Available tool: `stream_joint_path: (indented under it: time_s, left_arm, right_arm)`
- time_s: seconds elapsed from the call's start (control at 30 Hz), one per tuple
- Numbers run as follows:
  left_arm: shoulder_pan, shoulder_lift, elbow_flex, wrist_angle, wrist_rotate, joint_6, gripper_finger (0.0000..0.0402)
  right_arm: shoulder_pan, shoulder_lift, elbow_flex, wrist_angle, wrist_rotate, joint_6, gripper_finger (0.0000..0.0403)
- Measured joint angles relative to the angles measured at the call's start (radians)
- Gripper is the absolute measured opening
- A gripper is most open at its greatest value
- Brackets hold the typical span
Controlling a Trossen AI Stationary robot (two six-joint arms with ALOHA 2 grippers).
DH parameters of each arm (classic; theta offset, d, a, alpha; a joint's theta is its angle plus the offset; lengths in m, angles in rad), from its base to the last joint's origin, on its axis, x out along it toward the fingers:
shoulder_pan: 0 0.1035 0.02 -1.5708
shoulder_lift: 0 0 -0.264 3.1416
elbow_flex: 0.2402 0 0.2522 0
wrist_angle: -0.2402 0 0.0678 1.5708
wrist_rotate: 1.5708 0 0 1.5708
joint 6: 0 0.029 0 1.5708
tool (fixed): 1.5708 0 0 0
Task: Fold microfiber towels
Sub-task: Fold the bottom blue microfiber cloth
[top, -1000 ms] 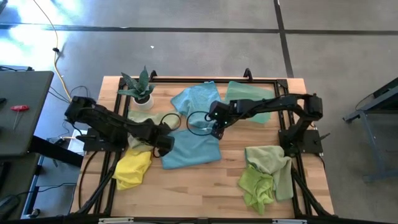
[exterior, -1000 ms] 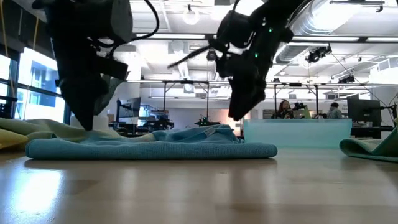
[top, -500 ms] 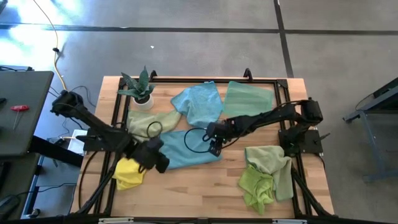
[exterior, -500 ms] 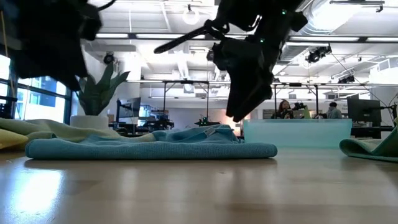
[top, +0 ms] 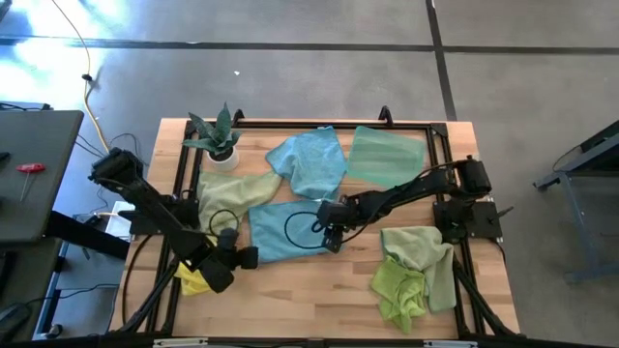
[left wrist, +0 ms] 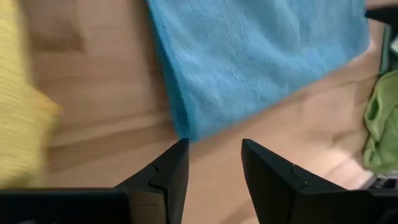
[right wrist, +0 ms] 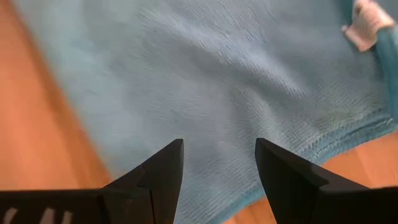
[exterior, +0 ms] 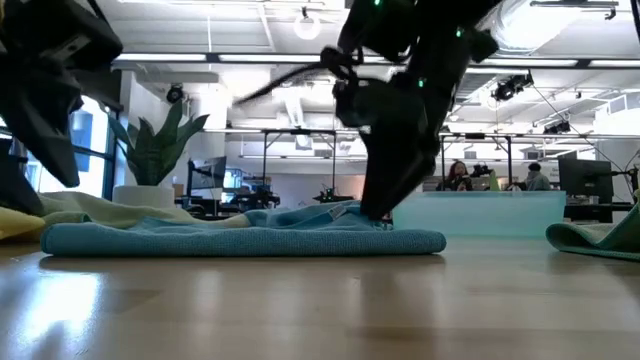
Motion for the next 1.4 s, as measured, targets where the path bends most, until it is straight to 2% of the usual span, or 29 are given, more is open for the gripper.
stream_joint_path:
  time_s: [0.27, 0.5, 0.67, 0.8, 0.97, 1.17, 1.4]
  left_arm:
    - [0.041, 0.092, 0.000, 0.056, 0.056, -0.003, 0.0136]
    - [0.056, 0.109, 0.002, 0.069, 0.086, -0.003, 0.0135]
    - [0.087, 0.109, 0.005, 0.031, 0.092, -0.004, 0.0135]
    - [0.121, 0.108, 0.003, 0.018, 0.060, 0.032, 0.0132]
    - [0.134, 0.110, 0.001, 0.006, 0.051, 0.084, 0.0097]
    - [0.123, 0.113, -0.002, 0.011, 0.050, 0.098, 0.0011]
    - [0.086, 0.113, -0.002, 0.126, 0.045, 0.099, 0.0003]
  right_arm:
    - [0.001, 0.052, 0.000, 0.007, -0.001, 0.004, 0.0192]
    - [0.000, 0.060, 0.002, 0.019, 0.013, 0.003, 0.0192]
    - [0.000, 0.061, 0.002, 0.031, 0.021, 0.003, 0.0192]
    - [0.000, 0.062, 0.001, 0.035, 0.022, 0.003, 0.0192]
    - [0.000, 0.062, 0.001, 0.035, 0.022, 0.004, 0.0192]
    - [0.000, 0.062, 0.001, 0.029, 0.022, -0.001, 0.0192]
    - [0.000, 0.059, 0.001, -0.006, -0.018, -0.005, 0.0192]
